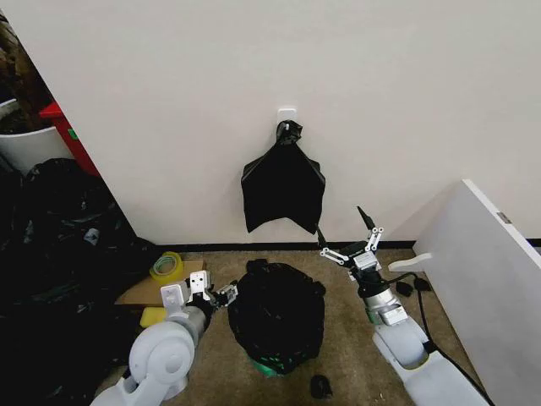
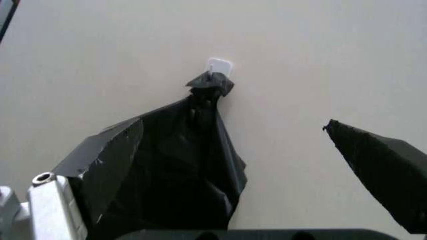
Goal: Place the garbage bag over the trash bin.
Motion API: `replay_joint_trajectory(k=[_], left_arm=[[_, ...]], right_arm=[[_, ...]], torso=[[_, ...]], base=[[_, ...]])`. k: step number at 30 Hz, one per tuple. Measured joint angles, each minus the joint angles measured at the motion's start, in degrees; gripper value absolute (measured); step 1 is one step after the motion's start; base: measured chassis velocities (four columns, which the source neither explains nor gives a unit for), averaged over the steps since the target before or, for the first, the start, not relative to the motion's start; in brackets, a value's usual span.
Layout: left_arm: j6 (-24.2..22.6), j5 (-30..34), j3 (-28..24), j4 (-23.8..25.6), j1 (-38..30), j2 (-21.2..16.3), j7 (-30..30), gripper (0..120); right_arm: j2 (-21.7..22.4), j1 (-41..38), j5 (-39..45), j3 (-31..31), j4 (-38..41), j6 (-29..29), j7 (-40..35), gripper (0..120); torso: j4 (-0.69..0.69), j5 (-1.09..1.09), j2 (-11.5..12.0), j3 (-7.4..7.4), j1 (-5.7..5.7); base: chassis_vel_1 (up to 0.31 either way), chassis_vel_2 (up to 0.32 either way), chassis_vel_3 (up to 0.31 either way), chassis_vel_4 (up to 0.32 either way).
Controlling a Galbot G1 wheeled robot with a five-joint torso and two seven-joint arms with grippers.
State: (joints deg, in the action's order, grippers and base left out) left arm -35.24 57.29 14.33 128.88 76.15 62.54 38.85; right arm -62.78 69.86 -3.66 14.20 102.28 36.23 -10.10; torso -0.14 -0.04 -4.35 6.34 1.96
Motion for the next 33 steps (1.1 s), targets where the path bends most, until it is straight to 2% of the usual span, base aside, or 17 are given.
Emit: replay_joint_trajectory(k=[2,4,6,7,9,10,11,12,13,14,18,20,21,23,25,27,33], left_arm=[[2.8,-3.9,0.5,1.5,0.2,-0.2,-2.4,97],[5.7,-6.7,0.7,1.8,0.3,-0.2,-4.4,98],[18.8,-17.6,1.0,0.1,0.5,0.4,-11.7,100],[18.8,-17.6,1.0,0.1,0.5,0.4,-11.7,100],[29.7,-25.5,1.3,-3.5,0.2,1.2,-17.1,100],[29.7,-25.5,1.3,-3.5,0.2,1.2,-17.1,100],[39.6,-32.9,2.5,-6.8,-0.1,2.3,-21.6,100],[40.9,-33.7,2.9,-7.0,-0.1,2.5,-22.2,100],[43.9,-33.9,4.7,-6.4,0.5,3.5,-23.5,100],[43.9,-33.9,4.7,-6.4,0.5,3.5,-23.5,100],[44.9,-32.5,6.8,-3.8,2.4,5.6,-23.8,100],[44.6,-34.9,7.5,-1.8,3.8,7.9,-23.7,100],[44.6,-34.9,7.5,-1.8,3.8,7.9,-23.7,100],[43.7,-36.1,6.9,-0.7,4.4,8.8,-23.4,100],[42.7,-36.5,6.7,0.0,4.7,9.5,-23.2,100],[42.4,-36.8,6.7,0.1,4.9,9.7,-23.2,100],[39.6,-39.4,7.0,-1.5,5.8,10.6,-21.9,100]], right_arm=[[-0.2,1.4,0.9,1.0,2.1,-0.9,-0.7,100],[-0.2,1.8,1.6,1.2,2.9,-1.3,-0.9,100],[-0.3,3.0,5.0,1.5,5.2,-3.3,-1.4,100],[-0.3,3.0,5.0,1.5,5.2,-3.3,-1.4,100],[-0.1,3.8,8.0,1.5,6.9,-5.0,-1.8,100],[-0.1,3.8,8.0,1.5,6.9,-5.0,-1.8,100],[0.3,4.8,11.5,1.5,9.4,-8.4,-2.4,100],[0.4,4.9,12.0,1.5,9.8,-9.1,-2.5,100],[0.9,6.0,15.1,1.5,12.5,-13.9,-3.9,100],[0.9,6.0,15.1,1.5,12.5,-13.9,-3.9,100],[1.5,7.4,18.1,1.8,16.1,-21.5,-7.6,100],[1.7,8.3,17.8,2.0,18.7,-29.0,-11.6,100],[1.7,8.3,17.8,2.0,18.7,-29.0,-11.6,100],[2.2,8.7,19.2,1.2,22.5,-39.4,-17.1,100],[2.6,8.7,20.8,1.2,25.0,-44.0,-19.3,100],[2.6,8.6,20.3,1.6,25.0,-43.7,-19.1,100],[0.4,8.9,13.0,5.5,21.8,-32.0,-12.9,100]], torso=[[-0.01,0.00,0.0,0.00,0.00],[-0.01,0.00,0.0,0.00,0.00],[-0.01,0.03,0.0,0.00,0.00],[-0.01,0.03,0.0,0.00,0.00],[-0.01,0.01,0.0,0.00,0.00],[-0.01,0.01,0.0,0.00,0.00],[-0.02,-0.04,0.0,0.01,0.00],[-0.02,-0.03,0.0,0.01,0.00],[-0.02,0.02,0.0,0.00,0.00],[-0.02,0.02,0.0,0.00,0.00],[0.00,0.02,0.0,0.00,0.00],[0.00,0.01,0.0,0.00,0.00],[0.00,0.01,0.0,0.00,0.00],[-0.01,0.00,0.0,0.00,0.00],[-0.01,-0.01,0.0,0.00,0.00],[0.00,0.00,0.0,0.00,0.00],[-0.01,0.00,0.0,0.00,0.00]], base=[[0.000,0.000,0.000,0.000],[0.000,0.000,0.000,0.000],[0.000,0.000,0.000,0.000],[0.000,0.000,0.000,0.000],[0.000,0.000,0.000,0.000],[0.000,0.000,0.000,0.000],[0.000,0.000,0.000,0.000],[0.000,0.000,0.000,0.000],[0.000,0.000,0.000,0.000],[0.000,0.000,0.000,0.000],[0.000,0.000,0.000,0.000],[0.000,0.000,0.000,0.000],[0.000,0.000,0.000,0.000],[0.000,0.000,0.000,0.000],[0.000,0.000,0.000,0.000],[0.000,0.000,0.000,0.000],[0.000,0.000,0.000,0.000]])
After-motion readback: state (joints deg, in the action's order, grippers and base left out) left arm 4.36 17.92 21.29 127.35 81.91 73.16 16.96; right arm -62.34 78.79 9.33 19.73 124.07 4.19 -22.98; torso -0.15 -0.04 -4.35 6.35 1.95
